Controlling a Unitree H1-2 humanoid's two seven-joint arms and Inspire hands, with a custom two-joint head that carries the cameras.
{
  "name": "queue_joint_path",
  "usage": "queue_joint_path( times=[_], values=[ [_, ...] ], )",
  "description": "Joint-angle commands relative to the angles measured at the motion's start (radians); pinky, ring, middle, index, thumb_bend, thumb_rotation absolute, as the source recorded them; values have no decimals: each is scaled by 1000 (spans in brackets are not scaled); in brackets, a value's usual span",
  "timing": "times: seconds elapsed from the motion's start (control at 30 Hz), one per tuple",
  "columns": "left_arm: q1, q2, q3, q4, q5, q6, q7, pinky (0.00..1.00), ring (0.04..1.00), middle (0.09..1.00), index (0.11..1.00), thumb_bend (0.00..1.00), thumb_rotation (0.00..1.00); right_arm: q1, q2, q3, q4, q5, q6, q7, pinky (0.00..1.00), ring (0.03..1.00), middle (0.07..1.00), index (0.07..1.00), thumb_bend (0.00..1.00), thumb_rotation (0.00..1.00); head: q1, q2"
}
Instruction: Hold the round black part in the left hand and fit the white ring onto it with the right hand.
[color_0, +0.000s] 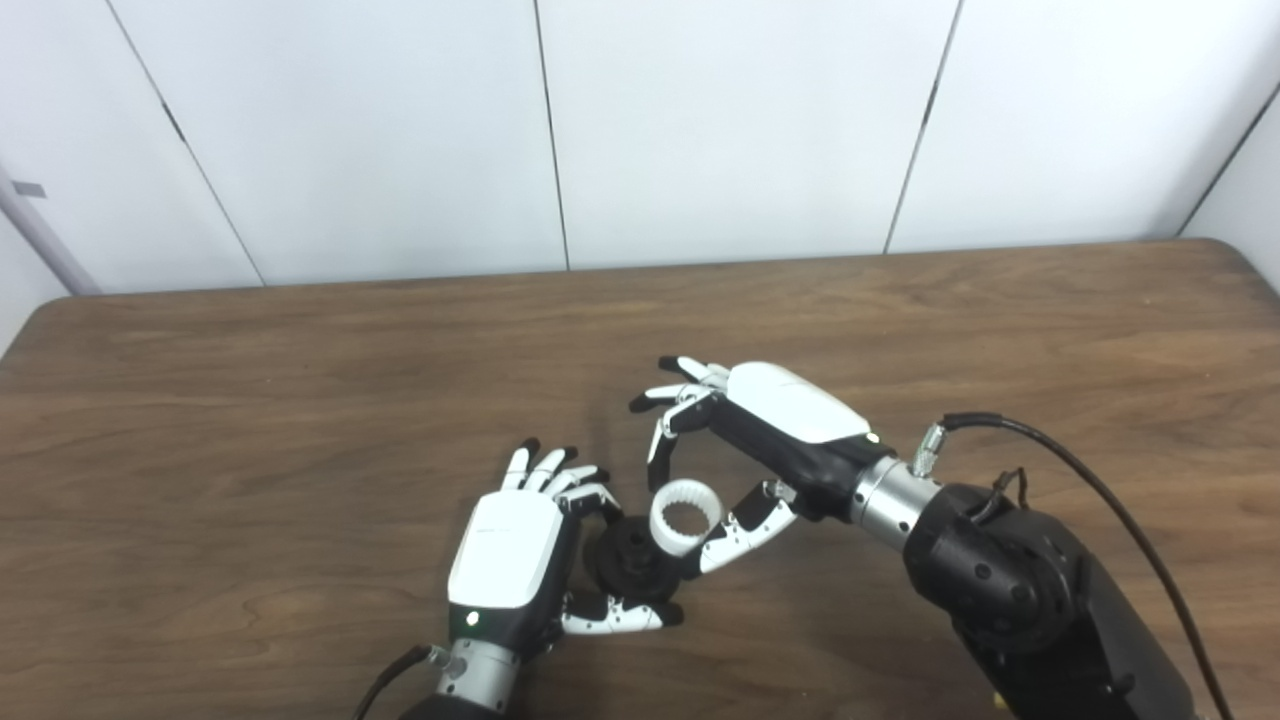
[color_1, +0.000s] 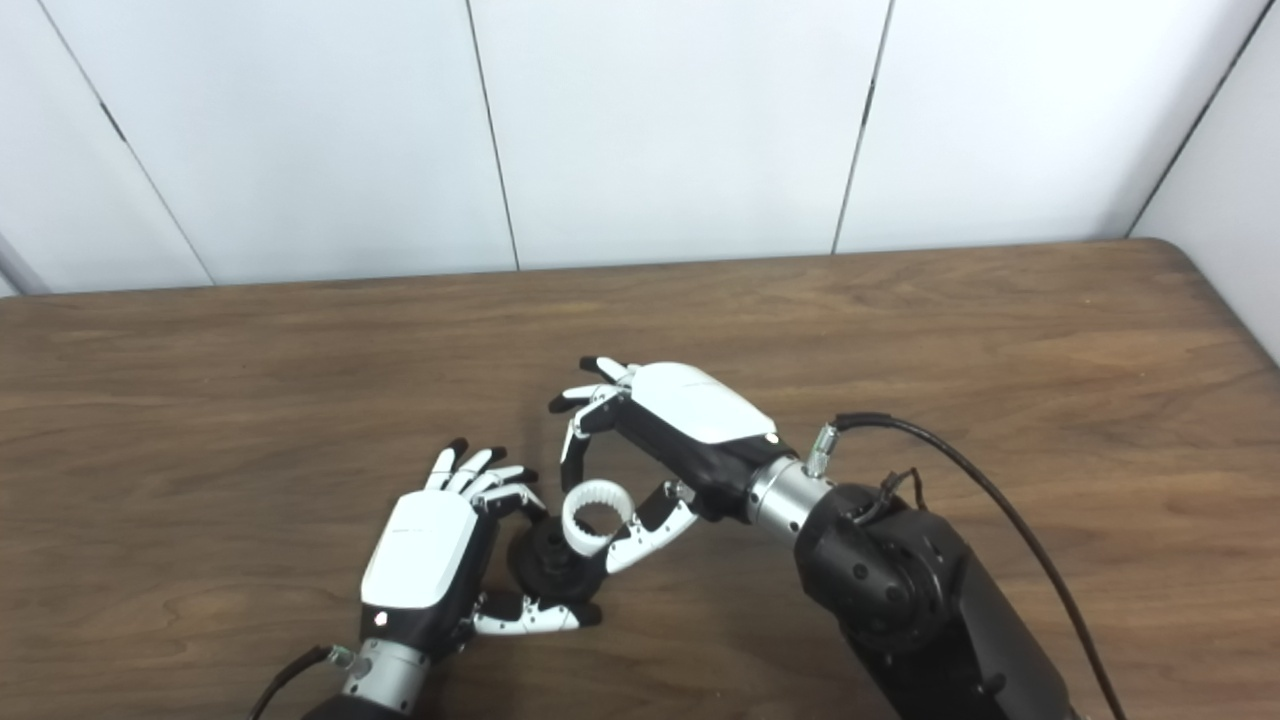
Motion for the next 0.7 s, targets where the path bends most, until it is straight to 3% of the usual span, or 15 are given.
queue_joint_path(
  times=[0.0, 0.67],
  values=[
    [12, -5, -30, 47, 27, 7, -50, 1000, 900, 785, 483, 525, 55, -34, 15, -2, -24, -4, -19, -2, 1000, 1000, 875, 484, 518, 145, 4, 1],
    [6, -18, -43, 44, 17, 23, -54, 1000, 897, 788, 482, 526, 54, -44, 45, 3, 42, -27, -56, -18, 1000, 1000, 872, 485, 517, 144, 19, 13]
  ],
)
